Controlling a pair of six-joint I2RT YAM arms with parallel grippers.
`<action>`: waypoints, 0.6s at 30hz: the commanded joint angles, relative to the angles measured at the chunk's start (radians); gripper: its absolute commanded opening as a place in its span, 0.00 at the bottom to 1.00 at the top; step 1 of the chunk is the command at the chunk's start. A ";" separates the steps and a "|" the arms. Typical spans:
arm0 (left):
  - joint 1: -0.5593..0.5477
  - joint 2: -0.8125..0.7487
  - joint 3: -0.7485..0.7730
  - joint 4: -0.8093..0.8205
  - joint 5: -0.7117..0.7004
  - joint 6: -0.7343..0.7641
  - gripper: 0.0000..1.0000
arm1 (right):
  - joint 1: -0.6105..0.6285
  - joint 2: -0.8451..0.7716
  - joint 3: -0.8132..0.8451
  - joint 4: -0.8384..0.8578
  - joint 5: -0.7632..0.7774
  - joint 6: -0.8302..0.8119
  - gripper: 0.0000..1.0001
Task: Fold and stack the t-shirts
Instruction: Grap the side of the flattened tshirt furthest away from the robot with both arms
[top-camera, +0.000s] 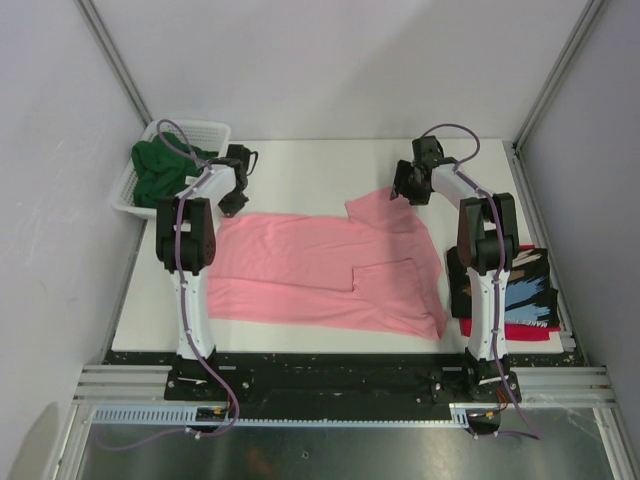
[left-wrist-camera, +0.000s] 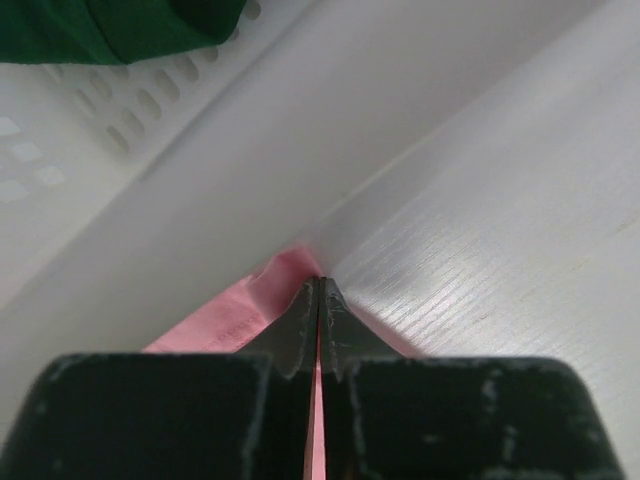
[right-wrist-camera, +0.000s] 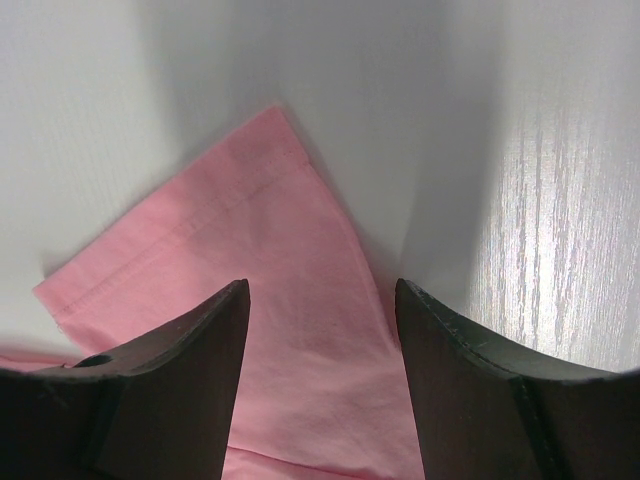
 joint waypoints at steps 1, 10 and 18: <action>-0.003 -0.080 0.042 -0.013 -0.048 -0.009 0.00 | -0.010 -0.029 -0.015 -0.004 -0.010 0.011 0.65; -0.031 -0.171 0.041 -0.004 -0.075 0.011 0.00 | -0.011 -0.026 -0.016 -0.002 -0.011 0.013 0.65; -0.041 -0.231 -0.066 0.035 -0.061 0.006 0.00 | -0.012 -0.028 -0.018 -0.002 -0.007 0.010 0.65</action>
